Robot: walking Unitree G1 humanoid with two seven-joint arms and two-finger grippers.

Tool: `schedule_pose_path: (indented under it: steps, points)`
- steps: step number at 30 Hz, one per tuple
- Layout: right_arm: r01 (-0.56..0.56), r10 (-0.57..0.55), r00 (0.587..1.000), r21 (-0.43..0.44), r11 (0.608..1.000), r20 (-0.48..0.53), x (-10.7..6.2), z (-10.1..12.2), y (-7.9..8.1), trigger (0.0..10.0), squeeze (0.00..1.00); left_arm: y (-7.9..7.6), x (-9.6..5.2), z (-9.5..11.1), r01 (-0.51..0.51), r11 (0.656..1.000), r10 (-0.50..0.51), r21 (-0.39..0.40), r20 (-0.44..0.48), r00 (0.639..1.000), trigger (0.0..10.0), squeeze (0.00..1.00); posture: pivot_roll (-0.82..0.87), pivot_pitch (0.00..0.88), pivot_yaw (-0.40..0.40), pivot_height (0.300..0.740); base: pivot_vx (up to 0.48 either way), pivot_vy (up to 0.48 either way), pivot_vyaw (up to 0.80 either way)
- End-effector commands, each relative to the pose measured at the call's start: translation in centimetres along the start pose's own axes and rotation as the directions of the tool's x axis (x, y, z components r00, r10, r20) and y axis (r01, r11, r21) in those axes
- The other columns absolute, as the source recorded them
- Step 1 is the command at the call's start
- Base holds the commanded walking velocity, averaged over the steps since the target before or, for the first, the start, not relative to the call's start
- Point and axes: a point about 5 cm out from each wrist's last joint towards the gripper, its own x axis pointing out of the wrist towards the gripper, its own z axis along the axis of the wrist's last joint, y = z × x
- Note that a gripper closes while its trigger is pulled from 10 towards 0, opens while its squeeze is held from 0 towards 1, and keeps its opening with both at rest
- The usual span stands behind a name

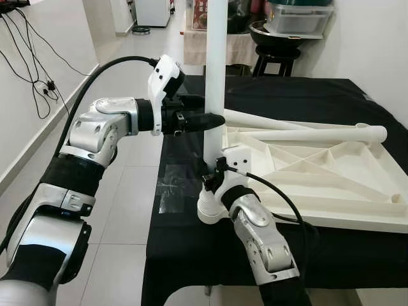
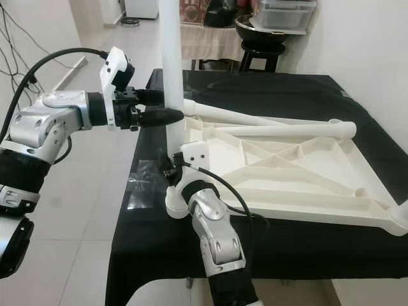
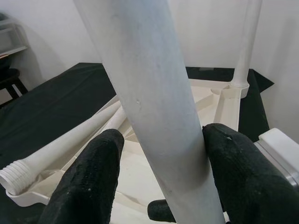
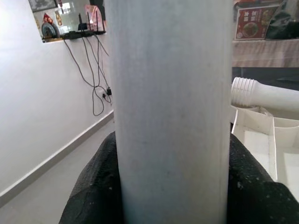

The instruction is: Building children table

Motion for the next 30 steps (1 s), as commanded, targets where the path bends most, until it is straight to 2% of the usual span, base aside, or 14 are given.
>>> schedule_pose_path:
  steps: [1,6,8,12,15,16,17,18,19,21,22,23,26,30]
  points:
    - [0.028,-0.018,0.998,0.182,0.983,-0.054,-0.3,-1.6,2.5,0.0,0.00,-0.1,0.2,0.0,0.003,1.000,-0.003,0.022,-0.005,1.000,10.0,0.00,0.00,0.085,-0.036,0.740,0.000,0.000,0.00]
    - [0.056,-0.059,0.998,0.244,0.968,0.002,-0.3,-0.2,2.3,0.0,0.00,0.2,-0.1,0.1,-0.024,0.999,0.024,0.036,0.011,1.000,10.0,0.00,0.00,0.057,-0.026,0.740,0.000,0.000,0.00]
    - [0.016,-0.046,0.994,0.296,0.955,0.096,0.6,1.5,2.0,0.0,0.00,0.5,-0.6,0.9,-0.051,0.998,0.049,0.042,0.049,0.998,10.0,0.00,0.00,0.014,-0.017,0.740,0.000,0.000,0.00]
    - [-0.003,-0.039,0.991,0.309,0.951,0.128,1.0,2.1,1.9,0.0,0.00,0.5,-0.9,1.3,-0.061,0.997,0.058,0.044,0.066,0.996,10.0,0.00,0.00,0.014,-0.017,0.740,0.000,0.000,0.00]
    - [-0.070,-0.036,0.968,0.407,0.911,0.247,2.7,4.5,0.4,0.0,0.00,0.4,-4.2,3.2,-0.160,0.987,0.152,0.034,0.173,0.973,10.0,0.00,0.03,0.000,-0.018,0.740,0.000,0.000,0.00]
    - [-0.070,-0.036,0.968,0.407,0.911,0.247,2.7,4.5,0.4,0.0,0.00,0.4,-4.2,3.2,-0.160,0.987,0.152,0.034,0.173,0.973,10.0,0.00,0.03,0.000,-0.018,0.740,0.000,0.000,0.00]
    - [-0.078,-0.042,0.963,0.427,0.901,0.265,3.3,4.9,-0.1,0.0,0.00,0.2,-5.4,3.3,-0.199,0.980,0.190,0.030,0.191,0.963,10.0,0.00,0.04,0.000,-0.019,0.740,0.000,0.000,0.00]
    - [-0.078,-0.042,0.963,0.427,0.901,0.265,3.3,4.9,-0.1,0.0,0.00,0.2,-5.4,3.3,-0.199,0.980,0.190,0.030,0.191,0.963,10.0,0.00,0.04,0.000,-0.019,0.740,0.000,0.000,0.00]
    - [-0.077,-0.055,0.960,0.444,0.893,0.276,3.9,5.3,-0.8,0.0,0.00,-0.3,-6.9,2.9,-0.251,0.968,0.244,0.008,0.204,0.948,10.0,0.00,0.05,0.000,-0.028,0.740,0.000,0.000,0.00]
    - [-0.077,-0.055,0.960,0.444,0.893,0.276,3.9,5.3,-0.8,0.0,0.00,-0.3,-6.9,2.9,-0.251,0.968,0.244,0.008,0.204,0.948,10.0,0.00,0.05,0.000,-0.028,0.740,0.000,0.000,0.00]
    - [-0.074,-0.069,0.956,0.462,0.884,0.284,4.3,5.6,-1.3,0.0,0.00,-0.8,-8.0,2.5,-0.289,0.957,0.284,-0.007,0.205,0.936,10.0,0.00,0.06,0.000,-0.034,0.740,0.000,0.000,0.00]
    - [-0.074,-0.069,0.956,0.462,0.884,0.284,4.3,5.6,-1.3,0.0,0.00,-0.8,-8.0,2.5,-0.289,0.957,0.284,-0.007,0.205,0.936,10.0,0.00,0.06,0.000,-0.034,0.740,0.000,0.000,0.00]
    - [-0.107,-0.086,0.938,0.513,0.851,0.337,5.4,7.3,-2.8,0.0,0.00,-2.4,-10.9,-0.5,-0.411,0.909,0.418,-0.077,0.171,0.892,10.0,0.00,0.10,0.000,-0.066,0.740,0.000,0.000,0.00]
    - [-0.133,-0.077,0.927,0.516,0.846,0.366,5.6,7.9,-3.2,0.0,0.00,-3.0,-11.6,-2.0,-0.462,0.880,0.475,-0.116,0.155,0.866,10.0,0.00,0.10,0.000,-0.071,0.740,0.000,0.000,0.00]
